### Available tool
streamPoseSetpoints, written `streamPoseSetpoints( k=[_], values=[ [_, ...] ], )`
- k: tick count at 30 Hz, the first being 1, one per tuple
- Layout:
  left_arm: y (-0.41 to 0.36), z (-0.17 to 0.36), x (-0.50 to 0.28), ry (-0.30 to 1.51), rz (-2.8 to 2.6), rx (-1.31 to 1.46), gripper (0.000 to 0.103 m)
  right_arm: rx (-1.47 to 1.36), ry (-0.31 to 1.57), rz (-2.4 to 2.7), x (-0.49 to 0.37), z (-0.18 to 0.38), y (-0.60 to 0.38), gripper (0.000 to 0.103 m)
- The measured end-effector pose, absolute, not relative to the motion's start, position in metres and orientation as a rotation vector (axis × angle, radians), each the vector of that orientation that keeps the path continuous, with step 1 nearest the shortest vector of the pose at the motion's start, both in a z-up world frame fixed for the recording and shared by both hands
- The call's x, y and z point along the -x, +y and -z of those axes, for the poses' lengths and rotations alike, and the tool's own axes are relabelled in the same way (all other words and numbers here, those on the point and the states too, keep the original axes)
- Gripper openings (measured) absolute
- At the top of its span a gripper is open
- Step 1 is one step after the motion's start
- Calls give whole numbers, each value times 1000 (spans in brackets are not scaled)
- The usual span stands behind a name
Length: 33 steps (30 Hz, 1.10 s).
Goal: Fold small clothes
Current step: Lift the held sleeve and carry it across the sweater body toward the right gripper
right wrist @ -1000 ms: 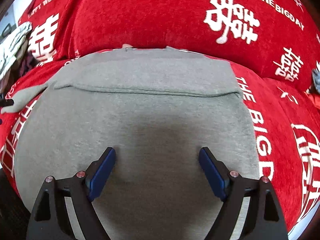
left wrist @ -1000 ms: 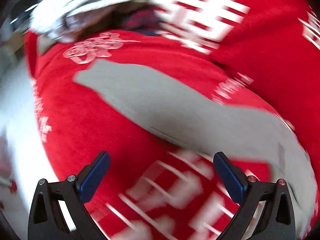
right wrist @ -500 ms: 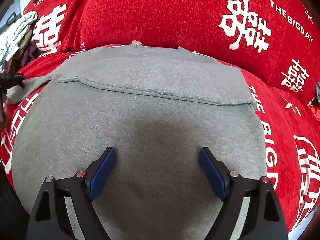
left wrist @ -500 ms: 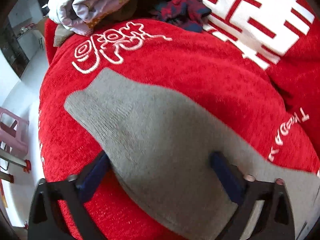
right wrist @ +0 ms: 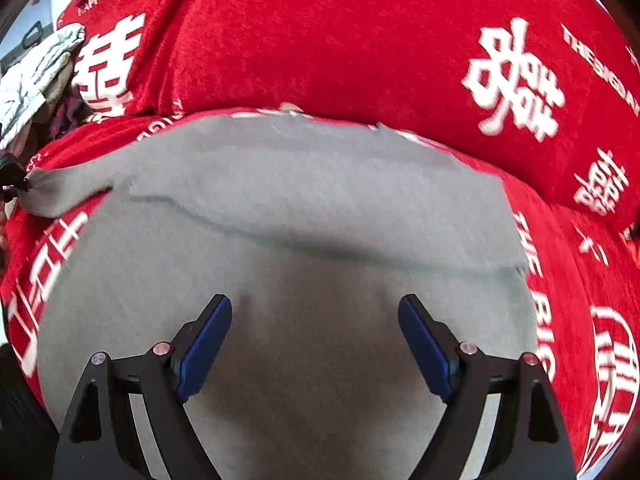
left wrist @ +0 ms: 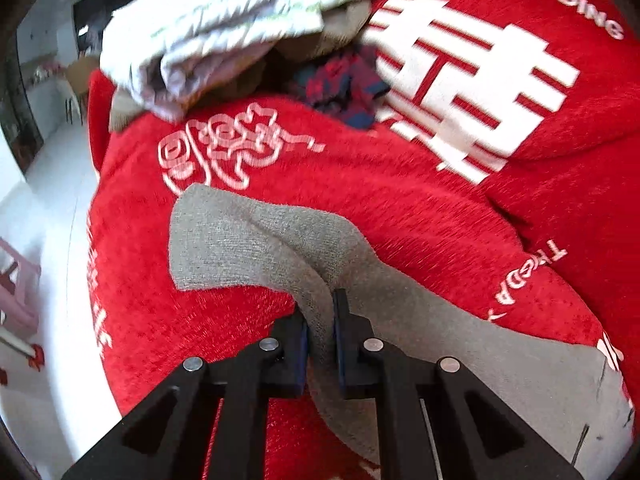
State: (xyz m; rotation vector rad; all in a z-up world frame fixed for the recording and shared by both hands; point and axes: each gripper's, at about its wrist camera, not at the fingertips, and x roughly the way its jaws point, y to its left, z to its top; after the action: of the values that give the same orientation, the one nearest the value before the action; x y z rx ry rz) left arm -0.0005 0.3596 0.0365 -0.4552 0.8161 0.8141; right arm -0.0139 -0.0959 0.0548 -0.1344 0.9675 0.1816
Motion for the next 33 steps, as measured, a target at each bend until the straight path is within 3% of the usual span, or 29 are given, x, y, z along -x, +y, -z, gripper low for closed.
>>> streamPoseSetpoints(
  k=[11,17,21,33],
  values=[
    [322,-71,1,772,-754,340,12,176,995,-276,-89,-45,33,88],
    [310,-84,1,759,-704,331,12,300,1038,-291,-96,-12,91,87],
    [291,-90,-5,769,-658,301,12,120,1070,-374,-100,-25,70,88],
    [192,-79,-56,864,-493,177,12,92,1032,-162,-81,-50,-58,88]
  ],
)
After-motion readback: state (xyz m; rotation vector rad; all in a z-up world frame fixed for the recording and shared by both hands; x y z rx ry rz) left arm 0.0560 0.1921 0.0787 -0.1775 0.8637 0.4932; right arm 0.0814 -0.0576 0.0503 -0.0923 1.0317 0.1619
